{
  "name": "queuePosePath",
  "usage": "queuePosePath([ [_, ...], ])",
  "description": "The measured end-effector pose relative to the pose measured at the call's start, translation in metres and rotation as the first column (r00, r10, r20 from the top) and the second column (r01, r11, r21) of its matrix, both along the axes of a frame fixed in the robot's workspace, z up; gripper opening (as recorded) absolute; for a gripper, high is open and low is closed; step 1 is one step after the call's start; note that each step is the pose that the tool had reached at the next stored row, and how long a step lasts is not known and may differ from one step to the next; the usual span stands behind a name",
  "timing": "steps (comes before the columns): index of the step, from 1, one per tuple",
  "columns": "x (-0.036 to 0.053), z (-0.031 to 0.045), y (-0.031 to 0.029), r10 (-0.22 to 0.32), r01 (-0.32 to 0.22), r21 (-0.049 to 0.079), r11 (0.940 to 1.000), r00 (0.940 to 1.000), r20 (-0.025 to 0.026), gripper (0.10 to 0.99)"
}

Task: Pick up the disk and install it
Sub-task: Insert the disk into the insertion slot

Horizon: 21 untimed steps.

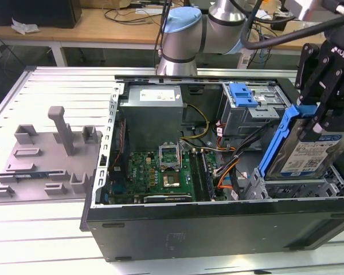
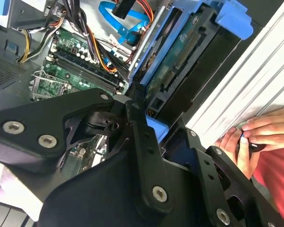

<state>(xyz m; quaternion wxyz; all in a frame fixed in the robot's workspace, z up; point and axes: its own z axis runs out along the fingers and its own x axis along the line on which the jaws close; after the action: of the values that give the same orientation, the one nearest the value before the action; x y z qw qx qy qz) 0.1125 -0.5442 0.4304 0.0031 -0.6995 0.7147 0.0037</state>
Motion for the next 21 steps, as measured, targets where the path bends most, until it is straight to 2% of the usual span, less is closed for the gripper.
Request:
queuePosePath([
  [4, 0.0001, -0.0004, -0.0002, 0.000, 0.000, 0.001, 1.0000, 1.0000, -0.0009, 0.369],
  [6, 0.0002, 0.0038, -0.0002, 0.000, 0.000, 0.000, 1.0000, 1.0000, -0.0024, 0.369],
  [7, 0.0001, 0.0095, -0.0002, 0.000, 0.000, -0.002, 1.0000, 1.0000, -0.0029, 0.369],
  [8, 0.0001, 0.0215, -0.0001, 0.000, 0.000, -0.003, 1.0000, 1.0000, -0.0030, 0.369],
  [9, 0.0001, 0.0292, 0.0001, 0.000, 0.000, -0.005, 1.0000, 1.0000, -0.0030, 0.369],
  [10, 0.0001, 0.0330, 0.0003, 0.000, 0.000, -0.005, 1.0000, 1.0000, -0.0030, 0.369],
  [15, -0.0003, 0.0331, 0.0003, -0.001, 0.001, -0.007, 1.0000, 1.0000, -0.0031, 0.369],
  [16, 0.0001, 0.0330, 0.0004, -0.001, 0.001, -0.007, 1.0000, 1.0000, -0.0058, 0.369],
  [17, 0.0020, 0.0331, 0.0004, -0.001, 0.001, -0.007, 1.0000, 0.9998, -0.0219, 0.369],
  [18, 0.0031, 0.0330, 0.0003, 0.001, -0.001, -0.007, 1.0000, 0.9994, -0.0348, 0.369],
  [19, 0.0037, 0.0330, 0.0004, 0.003, -0.003, -0.007, 1.0000, 0.9992, -0.0405, 0.369],
  [21, 0.0041, 0.0330, 0.0004, 0.010, -0.010, -0.007, 0.9999, 0.9991, -0.0420, 0.369],
])
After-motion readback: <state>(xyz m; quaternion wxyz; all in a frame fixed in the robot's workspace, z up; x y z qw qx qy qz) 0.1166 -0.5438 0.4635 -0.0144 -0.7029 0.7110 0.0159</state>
